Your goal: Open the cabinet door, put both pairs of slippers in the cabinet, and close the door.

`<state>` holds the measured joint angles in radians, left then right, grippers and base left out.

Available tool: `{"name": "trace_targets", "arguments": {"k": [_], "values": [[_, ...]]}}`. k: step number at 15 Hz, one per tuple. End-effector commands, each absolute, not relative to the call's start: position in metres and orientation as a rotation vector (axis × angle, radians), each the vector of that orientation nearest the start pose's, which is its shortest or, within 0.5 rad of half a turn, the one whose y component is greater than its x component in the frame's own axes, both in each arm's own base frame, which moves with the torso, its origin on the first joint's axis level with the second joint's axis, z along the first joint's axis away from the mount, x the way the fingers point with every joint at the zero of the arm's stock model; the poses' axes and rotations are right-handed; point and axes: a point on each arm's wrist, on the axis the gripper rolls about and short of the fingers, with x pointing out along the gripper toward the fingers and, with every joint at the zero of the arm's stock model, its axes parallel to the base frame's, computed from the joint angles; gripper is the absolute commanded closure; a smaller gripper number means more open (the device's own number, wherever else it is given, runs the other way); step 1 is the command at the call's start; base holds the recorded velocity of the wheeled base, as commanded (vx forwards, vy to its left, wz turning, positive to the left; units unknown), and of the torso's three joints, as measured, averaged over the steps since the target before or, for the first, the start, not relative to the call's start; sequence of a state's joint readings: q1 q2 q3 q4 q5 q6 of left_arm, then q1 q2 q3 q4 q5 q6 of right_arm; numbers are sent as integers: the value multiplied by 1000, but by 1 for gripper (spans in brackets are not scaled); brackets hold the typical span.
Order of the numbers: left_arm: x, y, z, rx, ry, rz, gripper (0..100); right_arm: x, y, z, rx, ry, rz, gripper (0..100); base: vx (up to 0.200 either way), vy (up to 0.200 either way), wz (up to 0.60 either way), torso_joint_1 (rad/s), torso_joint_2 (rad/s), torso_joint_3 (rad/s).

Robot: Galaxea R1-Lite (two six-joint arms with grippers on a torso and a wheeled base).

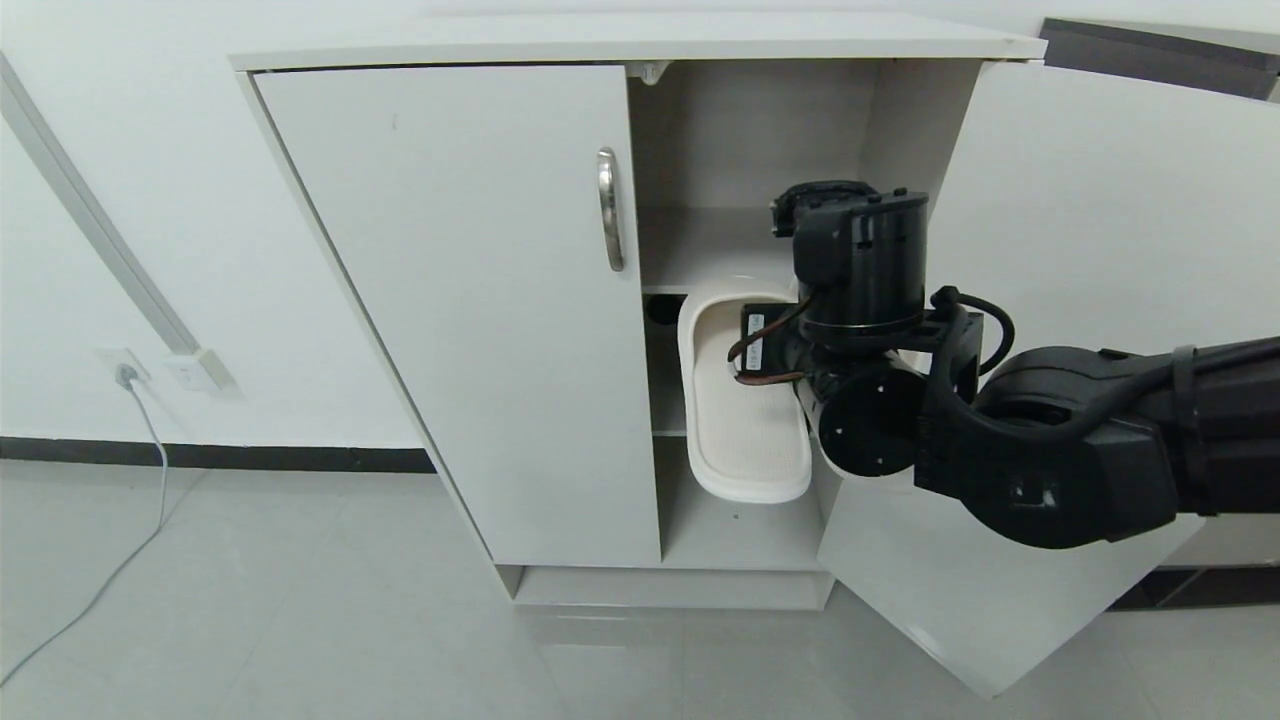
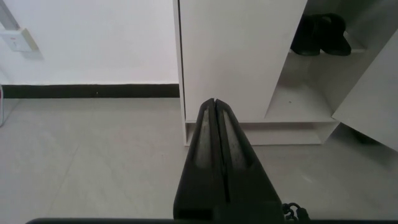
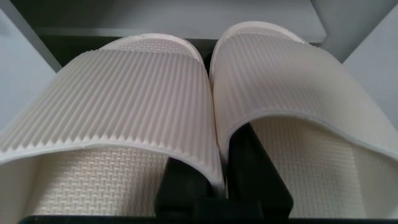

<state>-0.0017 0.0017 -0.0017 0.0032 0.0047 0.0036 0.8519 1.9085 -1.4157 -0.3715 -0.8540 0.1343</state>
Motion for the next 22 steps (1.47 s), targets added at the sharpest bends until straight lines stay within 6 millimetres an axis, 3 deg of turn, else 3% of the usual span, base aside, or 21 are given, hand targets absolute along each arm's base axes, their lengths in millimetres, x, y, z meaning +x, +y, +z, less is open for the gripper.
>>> {"name": "trace_targets", "arguments": {"k": [1,14,18,22], "values": [[-23,0,76,3,3,3,100,266,277,258,49,73,-6,100,0,0,0,0,0,0],[-23,0,76,-2,3,3,100,280,278,251,38,82,-10,100,185,0,0,2,2,2],[-23,0,76,-2,3,5,100,287,276,251,33,89,13,100,0,0,0,0,0,0],[-23,0,76,2,3,6,100,313,267,256,39,95,6,100,0,0,0,0,0,0]]}}
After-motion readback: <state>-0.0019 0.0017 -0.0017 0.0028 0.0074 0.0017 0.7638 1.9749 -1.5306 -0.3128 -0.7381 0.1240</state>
